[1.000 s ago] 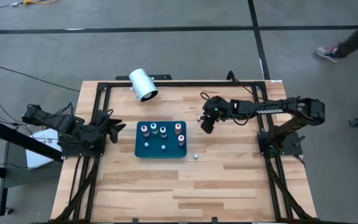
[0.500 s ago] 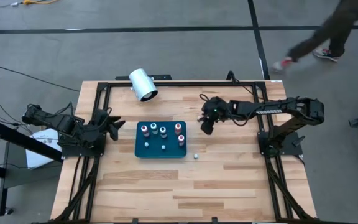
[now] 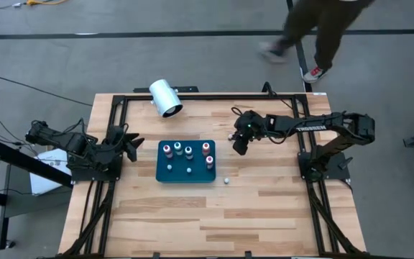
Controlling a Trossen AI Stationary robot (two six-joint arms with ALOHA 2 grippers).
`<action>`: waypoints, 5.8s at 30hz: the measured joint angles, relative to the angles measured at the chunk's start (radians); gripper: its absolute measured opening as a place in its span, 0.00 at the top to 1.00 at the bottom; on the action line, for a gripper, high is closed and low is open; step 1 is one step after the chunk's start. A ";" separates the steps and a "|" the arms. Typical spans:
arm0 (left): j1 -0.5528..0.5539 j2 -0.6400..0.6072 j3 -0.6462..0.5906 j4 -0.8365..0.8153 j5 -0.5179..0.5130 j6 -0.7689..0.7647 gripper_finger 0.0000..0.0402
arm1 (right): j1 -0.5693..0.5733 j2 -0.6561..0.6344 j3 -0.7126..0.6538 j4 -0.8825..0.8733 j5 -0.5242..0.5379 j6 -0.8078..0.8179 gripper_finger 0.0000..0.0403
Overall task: Pick & Place food coloring
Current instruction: Put the small purple food coloring bottle into the bin
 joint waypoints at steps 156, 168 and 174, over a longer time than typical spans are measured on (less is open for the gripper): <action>0.000 0.000 0.001 0.118 0.157 0.157 0.57 | 0.420 0.416 0.853 -0.419 0.127 0.117 0.88; 0.000 0.000 0.001 0.115 0.226 0.171 0.57 | 0.423 0.576 0.920 -0.413 0.222 0.344 0.88; 0.000 0.000 0.001 0.115 0.241 0.195 0.57 | 0.443 0.625 0.923 -0.436 0.275 0.501 0.88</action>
